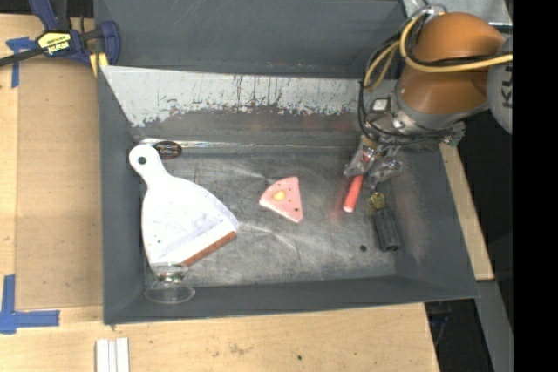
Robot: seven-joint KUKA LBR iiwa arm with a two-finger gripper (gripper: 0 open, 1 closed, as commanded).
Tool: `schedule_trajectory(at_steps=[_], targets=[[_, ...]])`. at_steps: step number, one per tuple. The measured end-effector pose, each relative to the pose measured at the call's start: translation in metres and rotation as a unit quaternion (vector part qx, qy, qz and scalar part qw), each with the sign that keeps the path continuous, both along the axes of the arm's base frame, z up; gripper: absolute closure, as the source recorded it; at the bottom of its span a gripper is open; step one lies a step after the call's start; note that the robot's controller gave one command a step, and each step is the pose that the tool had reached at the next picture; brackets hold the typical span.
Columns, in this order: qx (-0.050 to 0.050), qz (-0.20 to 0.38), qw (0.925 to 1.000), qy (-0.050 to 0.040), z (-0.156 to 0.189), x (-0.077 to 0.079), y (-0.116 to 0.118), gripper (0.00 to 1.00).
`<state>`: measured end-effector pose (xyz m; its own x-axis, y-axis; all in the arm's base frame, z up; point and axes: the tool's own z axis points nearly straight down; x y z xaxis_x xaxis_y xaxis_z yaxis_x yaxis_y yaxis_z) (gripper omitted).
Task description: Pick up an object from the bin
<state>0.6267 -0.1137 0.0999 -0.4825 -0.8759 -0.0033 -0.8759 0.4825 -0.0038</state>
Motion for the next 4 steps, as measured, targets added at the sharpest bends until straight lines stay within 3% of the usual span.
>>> schedule_trajectory(at_steps=[4], targets=[[0.0, -0.001, 1.0, 0.0003, 0.038, 0.0, 0.0, 1.0]])
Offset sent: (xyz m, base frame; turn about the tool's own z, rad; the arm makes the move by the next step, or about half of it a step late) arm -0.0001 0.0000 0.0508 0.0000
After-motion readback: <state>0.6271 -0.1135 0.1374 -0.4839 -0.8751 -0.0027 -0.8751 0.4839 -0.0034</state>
